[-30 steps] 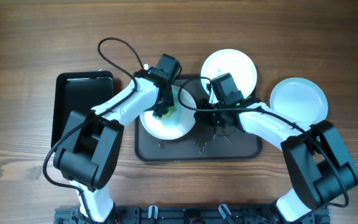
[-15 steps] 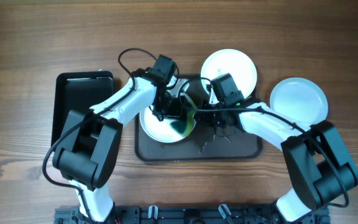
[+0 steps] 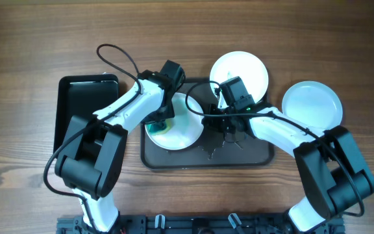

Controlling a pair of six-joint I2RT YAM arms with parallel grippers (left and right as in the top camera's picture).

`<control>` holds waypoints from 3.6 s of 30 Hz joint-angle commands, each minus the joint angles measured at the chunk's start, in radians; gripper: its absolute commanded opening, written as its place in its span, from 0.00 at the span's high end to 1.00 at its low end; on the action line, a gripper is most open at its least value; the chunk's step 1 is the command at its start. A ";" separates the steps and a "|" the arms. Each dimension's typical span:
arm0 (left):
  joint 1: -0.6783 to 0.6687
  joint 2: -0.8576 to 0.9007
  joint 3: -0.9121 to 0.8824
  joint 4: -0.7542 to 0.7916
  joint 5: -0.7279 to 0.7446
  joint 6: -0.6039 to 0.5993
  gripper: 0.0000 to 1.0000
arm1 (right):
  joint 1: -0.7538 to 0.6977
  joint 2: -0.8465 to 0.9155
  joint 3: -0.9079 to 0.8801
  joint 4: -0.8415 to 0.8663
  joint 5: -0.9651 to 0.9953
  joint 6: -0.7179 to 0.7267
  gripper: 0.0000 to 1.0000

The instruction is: Clean dirty plates on tray and stack at the side

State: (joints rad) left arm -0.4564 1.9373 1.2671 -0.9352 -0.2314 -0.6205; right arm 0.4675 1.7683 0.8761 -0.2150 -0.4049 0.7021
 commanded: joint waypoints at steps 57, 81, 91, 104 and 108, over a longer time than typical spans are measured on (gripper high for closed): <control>-0.047 0.124 0.055 0.105 0.269 0.115 0.96 | -0.042 -0.097 0.094 -0.170 0.119 -0.162 0.95; -0.023 0.124 0.055 0.106 0.295 0.115 0.96 | -0.207 0.076 0.148 -0.315 0.187 -0.597 0.79; -0.023 0.124 0.055 0.113 0.295 0.115 0.96 | -0.214 0.093 0.147 -0.320 0.199 -0.507 0.96; -0.023 0.123 0.153 0.017 0.317 0.116 0.96 | -0.444 0.051 0.148 -0.446 0.137 -0.519 0.96; -0.023 0.123 0.284 -0.105 0.315 0.151 0.96 | -0.446 0.016 0.203 -0.547 0.116 -0.560 0.96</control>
State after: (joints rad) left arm -0.4870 2.0468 1.4639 -0.9798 0.1059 -0.5102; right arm 0.0410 1.8343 1.0336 -0.7040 -0.3500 0.1547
